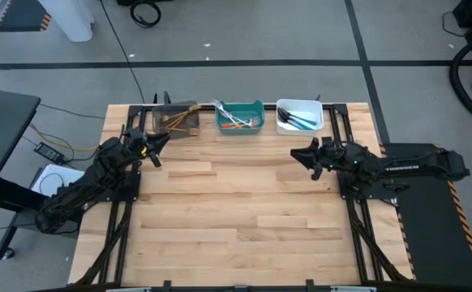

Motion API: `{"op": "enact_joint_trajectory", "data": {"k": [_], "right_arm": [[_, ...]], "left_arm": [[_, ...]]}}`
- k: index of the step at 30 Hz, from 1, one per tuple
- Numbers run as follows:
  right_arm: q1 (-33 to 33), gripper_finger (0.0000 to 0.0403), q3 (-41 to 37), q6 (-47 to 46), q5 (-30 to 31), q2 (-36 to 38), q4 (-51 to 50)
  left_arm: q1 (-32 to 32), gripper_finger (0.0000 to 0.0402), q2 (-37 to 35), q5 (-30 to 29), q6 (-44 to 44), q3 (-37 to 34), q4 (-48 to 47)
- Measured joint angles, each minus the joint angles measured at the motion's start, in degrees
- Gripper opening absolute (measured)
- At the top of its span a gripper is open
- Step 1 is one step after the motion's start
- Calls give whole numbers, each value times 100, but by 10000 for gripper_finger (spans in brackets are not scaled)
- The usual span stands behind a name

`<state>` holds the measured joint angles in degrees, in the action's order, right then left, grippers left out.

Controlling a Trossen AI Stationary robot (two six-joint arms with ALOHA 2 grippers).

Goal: Sort silverware by color (type)
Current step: Return to Home Position

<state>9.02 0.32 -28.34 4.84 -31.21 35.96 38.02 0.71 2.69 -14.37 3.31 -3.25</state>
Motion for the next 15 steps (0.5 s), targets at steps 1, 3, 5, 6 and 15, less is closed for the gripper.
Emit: {"op": "enact_joint_trajectory", "data": {"k": [1,3,5,6,15], "right_arm": [[-51,79,0,0,0,45,-2],[-168,79,0,0,0,175,-5],[-284,79,0,0,0,328,-2],[-339,79,0,0,0,411,-4],[-702,79,0,0,0,981,-2]], "left_arm": [[0,94,0,-1,0,0,0],[-6,94,0,-1,-1,0,0],[-72,94,0,-17,0,0,0],[-139,94,0,-17,-1,0,0],[-1058,94,0,-10,-1,0,0]]}}
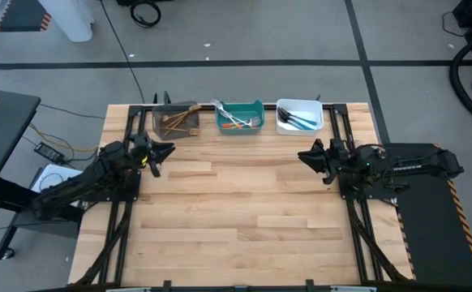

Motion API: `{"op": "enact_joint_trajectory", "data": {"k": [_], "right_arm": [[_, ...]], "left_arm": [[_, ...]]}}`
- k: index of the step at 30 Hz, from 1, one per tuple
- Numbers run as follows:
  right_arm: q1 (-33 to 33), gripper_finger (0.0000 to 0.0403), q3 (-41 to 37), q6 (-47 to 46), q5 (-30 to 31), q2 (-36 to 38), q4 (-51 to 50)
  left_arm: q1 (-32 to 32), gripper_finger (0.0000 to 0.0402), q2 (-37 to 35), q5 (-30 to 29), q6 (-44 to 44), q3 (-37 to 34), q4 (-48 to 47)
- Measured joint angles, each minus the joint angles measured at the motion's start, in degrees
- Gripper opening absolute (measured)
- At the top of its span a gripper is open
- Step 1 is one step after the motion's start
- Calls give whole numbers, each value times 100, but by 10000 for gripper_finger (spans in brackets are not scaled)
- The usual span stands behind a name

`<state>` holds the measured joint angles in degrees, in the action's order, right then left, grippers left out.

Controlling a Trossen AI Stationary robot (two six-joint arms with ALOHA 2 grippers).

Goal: Sort silverware by color (type)
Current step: Return to Home Position

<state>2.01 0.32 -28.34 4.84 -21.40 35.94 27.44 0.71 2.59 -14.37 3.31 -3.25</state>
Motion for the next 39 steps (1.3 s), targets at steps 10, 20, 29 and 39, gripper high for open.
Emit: {"op": "enact_joint_trajectory", "data": {"k": [10,20,29,39], "right_arm": [[-92,79,0,0,0,333,0],[-92,79,0,0,0,331,-2],[-92,79,0,0,0,331,-2],[-92,79,2,0,0,331,-2]], "left_arm": [[-716,94,-46,15,0,0,2],[-743,94,-39,15,0,0,2],[-741,94,-37,13,0,0,0],[-741,94,-37,13,0,0,-1]]}}
